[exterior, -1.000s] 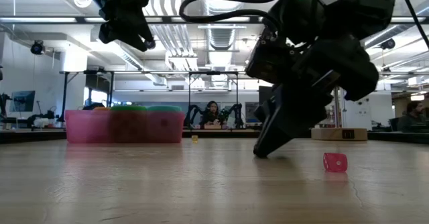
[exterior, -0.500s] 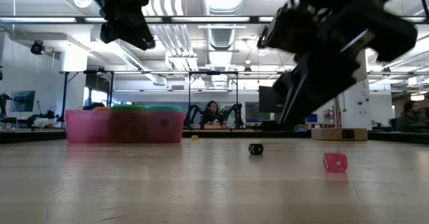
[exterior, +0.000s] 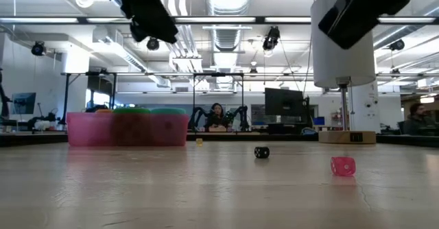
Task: Pick & Place Dice
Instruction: Put the small black dice into the red bin
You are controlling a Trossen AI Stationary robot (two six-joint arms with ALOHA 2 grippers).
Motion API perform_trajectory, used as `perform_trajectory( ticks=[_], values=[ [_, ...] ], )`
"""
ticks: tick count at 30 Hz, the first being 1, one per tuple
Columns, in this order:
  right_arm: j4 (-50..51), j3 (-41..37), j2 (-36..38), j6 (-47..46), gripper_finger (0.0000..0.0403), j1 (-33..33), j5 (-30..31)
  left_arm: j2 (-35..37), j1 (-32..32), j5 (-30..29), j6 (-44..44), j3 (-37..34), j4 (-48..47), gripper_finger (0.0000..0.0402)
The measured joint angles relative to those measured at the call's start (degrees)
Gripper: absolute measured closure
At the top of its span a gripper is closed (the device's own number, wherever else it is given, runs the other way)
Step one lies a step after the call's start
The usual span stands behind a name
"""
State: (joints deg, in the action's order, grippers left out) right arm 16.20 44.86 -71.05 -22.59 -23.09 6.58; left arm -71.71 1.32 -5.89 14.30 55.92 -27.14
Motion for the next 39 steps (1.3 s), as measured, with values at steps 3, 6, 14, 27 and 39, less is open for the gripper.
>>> perform_trajectory(
  ticks=[3,6,14,27,39],
  values=[
    [1.4,-0.1,3.7,0.0,0.0351,-0.3,0.1,-2.3,1.3,1.0,-1.6,0.0,2.7,0.0250],
    [2.8,-0.1,7.2,0.0,0.0351,-0.3,0.1,-5.0,2.7,1.5,-2.4,0.0,5.5,0.0245],
    [7.7,-0.1,14.5,0.2,0.0351,-0.3,0.4,-14.8,5.6,3.0,-2.3,0.4,18.8,0.0238],
    [16.3,-0.1,20.0,0.7,0.0351,-0.3,0.7,-32.2,9.0,2.5,3.3,4.9,25.6,0.0222],
    [20.0,-0.1,20.4,4.2,0.0351,-0.3,0.5,-42.6,9.8,-1.6,10.7,8.8,32.0,0.0203]
  ],
)
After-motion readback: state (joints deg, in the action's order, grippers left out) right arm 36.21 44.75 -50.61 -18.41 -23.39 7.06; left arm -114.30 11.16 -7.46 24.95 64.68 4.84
